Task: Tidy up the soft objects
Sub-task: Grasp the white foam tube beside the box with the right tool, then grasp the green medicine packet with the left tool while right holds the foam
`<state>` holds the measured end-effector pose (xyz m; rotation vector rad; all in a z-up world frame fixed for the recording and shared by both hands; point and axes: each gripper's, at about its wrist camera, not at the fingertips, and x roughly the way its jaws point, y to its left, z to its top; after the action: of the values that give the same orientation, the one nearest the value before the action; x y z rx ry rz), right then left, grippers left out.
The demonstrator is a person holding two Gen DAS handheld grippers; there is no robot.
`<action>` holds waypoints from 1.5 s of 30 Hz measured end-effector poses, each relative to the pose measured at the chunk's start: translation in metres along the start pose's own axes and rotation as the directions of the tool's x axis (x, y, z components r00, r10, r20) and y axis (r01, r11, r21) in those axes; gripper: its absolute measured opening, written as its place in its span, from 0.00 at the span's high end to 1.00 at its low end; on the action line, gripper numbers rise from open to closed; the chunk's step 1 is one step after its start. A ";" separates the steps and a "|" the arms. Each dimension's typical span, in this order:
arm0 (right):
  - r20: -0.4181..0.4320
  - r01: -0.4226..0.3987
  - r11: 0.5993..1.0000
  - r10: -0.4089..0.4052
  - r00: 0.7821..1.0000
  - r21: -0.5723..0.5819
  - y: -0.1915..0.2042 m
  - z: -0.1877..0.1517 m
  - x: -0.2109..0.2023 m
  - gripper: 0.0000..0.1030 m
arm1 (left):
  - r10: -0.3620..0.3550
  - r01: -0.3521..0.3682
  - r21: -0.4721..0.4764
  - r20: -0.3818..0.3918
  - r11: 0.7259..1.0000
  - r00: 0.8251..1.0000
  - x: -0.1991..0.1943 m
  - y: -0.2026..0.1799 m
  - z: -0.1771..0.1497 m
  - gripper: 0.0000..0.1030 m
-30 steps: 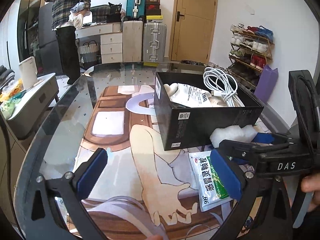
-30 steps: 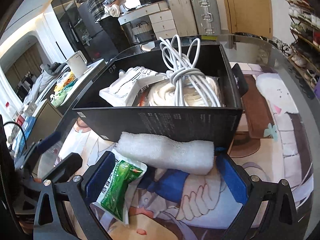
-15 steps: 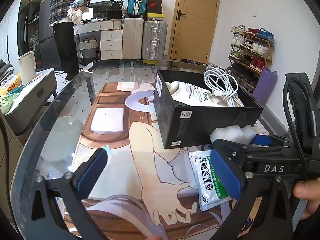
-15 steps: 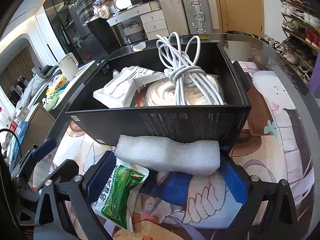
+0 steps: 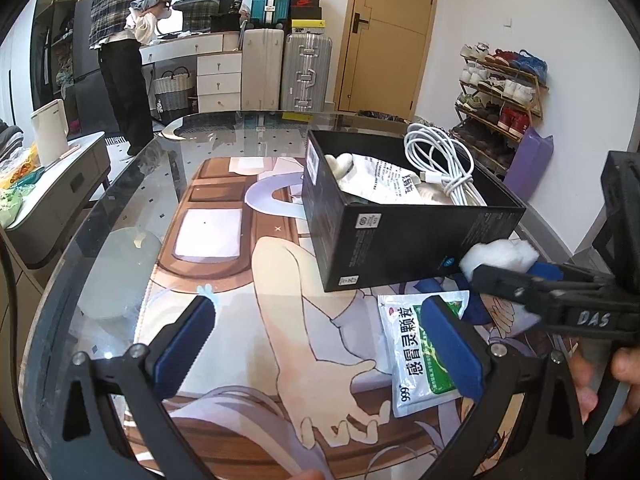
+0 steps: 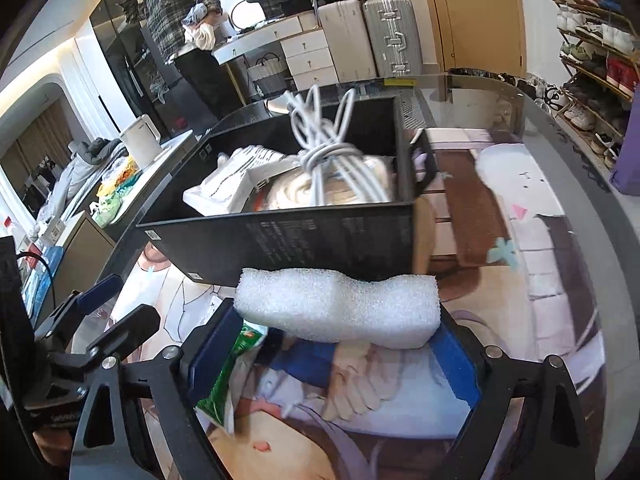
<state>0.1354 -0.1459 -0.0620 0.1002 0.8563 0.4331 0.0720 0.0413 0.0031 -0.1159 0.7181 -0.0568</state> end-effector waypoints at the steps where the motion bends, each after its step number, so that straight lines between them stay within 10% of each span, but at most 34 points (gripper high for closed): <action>1: 0.005 -0.004 1.000 0.004 1.000 0.002 -0.003 -0.001 -0.004 0.11 | -0.003 0.003 0.012 -0.009 1.000 1.000 0.001 -0.003 0.000 0.00; 11: 0.042 -0.031 0.999 0.033 0.999 -0.044 -0.019 -0.004 -0.031 0.11 | -0.096 0.101 0.034 -0.112 0.994 0.989 0.013 -0.034 -0.005 0.00; 36: 0.074 -0.019 0.995 0.026 0.997 -0.098 -0.021 -0.001 -0.050 0.11 | 0.040 -0.014 0.128 -0.209 0.992 0.977 0.029 -0.051 -0.013 0.01; 45: 0.071 -0.026 0.993 0.034 0.997 -0.117 -0.017 -0.001 -0.049 0.11 | 0.028 -0.008 0.129 -0.153 0.992 0.988 0.016 -0.046 -0.016 0.52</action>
<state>0.1120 -0.1812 -0.0324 0.0212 0.7566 0.5038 0.0734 -0.0074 -0.0134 0.0183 0.8688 -0.0950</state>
